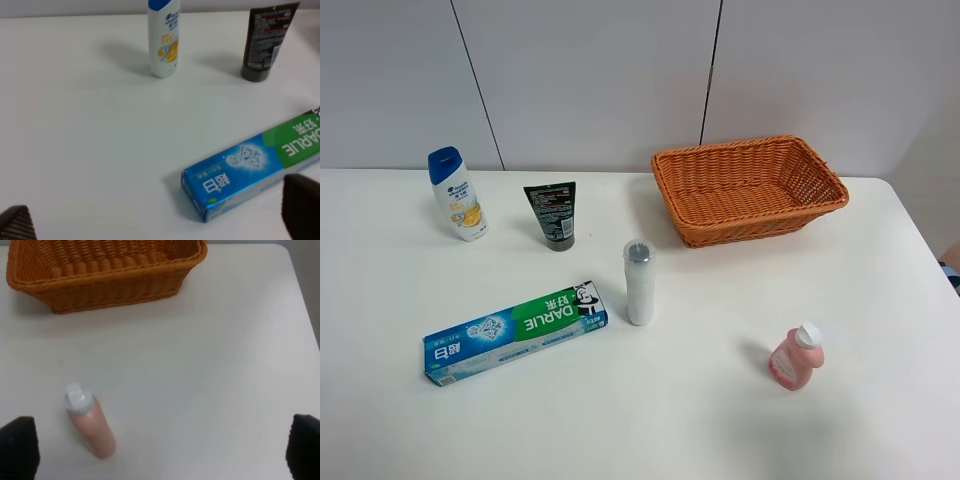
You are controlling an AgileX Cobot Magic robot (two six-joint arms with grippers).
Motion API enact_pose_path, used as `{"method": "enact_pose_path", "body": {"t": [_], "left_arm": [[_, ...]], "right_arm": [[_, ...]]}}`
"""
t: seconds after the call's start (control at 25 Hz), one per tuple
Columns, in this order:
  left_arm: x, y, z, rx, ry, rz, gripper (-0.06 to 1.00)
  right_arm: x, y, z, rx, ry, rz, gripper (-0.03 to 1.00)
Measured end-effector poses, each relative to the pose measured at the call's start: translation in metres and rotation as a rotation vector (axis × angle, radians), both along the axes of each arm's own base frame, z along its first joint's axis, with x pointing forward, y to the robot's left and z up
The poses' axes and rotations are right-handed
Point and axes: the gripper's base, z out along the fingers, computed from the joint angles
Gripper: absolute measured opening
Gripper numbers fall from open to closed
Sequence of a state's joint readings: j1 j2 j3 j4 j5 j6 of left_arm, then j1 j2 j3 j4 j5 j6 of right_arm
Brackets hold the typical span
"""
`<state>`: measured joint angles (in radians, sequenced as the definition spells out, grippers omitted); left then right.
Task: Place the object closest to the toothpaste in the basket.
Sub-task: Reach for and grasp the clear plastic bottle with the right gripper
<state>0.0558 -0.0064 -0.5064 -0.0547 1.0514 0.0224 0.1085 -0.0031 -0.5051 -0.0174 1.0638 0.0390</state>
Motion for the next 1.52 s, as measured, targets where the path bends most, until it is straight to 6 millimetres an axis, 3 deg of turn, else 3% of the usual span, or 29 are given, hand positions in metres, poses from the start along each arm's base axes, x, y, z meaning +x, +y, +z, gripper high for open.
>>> {"method": "enact_pose_path", "body": {"t": [0.2,0.32,0.48,0.64,0.8,0.96,1.08,1.24,1.52], "left_arm": [[0.000,0.000,0.000,0.000,0.000,0.000,0.99],[0.000,0.000,0.000,0.000,0.000,0.000,0.99],[0.000,0.000,0.000,0.000,0.000,0.000,0.99],[0.000,0.000,0.000,0.000,0.000,0.000,0.99],[0.000,0.000,0.000,-0.001,0.000,0.000,0.99],[0.000,0.000,0.000,-0.001,0.000,0.000,0.99],[0.000,0.000,0.000,-0.001,0.000,0.000,0.99],[0.000,0.000,0.000,-0.001,0.000,0.000,0.99],[0.000,0.000,0.000,-0.001,0.000,0.000,0.99]], "right_arm": [[0.001,0.000,0.000,-0.004,0.009,0.005,0.99],[0.014,0.002,0.013,-0.031,0.042,0.047,0.99],[0.053,0.015,0.037,-0.066,0.084,0.190,0.99],[0.105,0.041,0.041,-0.132,0.163,0.357,0.99],[0.151,0.080,0.017,-0.218,0.251,0.534,0.99],[0.172,0.126,-0.022,-0.292,0.381,0.702,0.99],[0.181,0.150,-0.049,-0.324,0.444,0.761,0.99],[0.196,0.165,-0.076,-0.329,0.461,0.759,0.99],[0.218,0.183,-0.101,-0.308,0.354,0.738,0.99]]}}
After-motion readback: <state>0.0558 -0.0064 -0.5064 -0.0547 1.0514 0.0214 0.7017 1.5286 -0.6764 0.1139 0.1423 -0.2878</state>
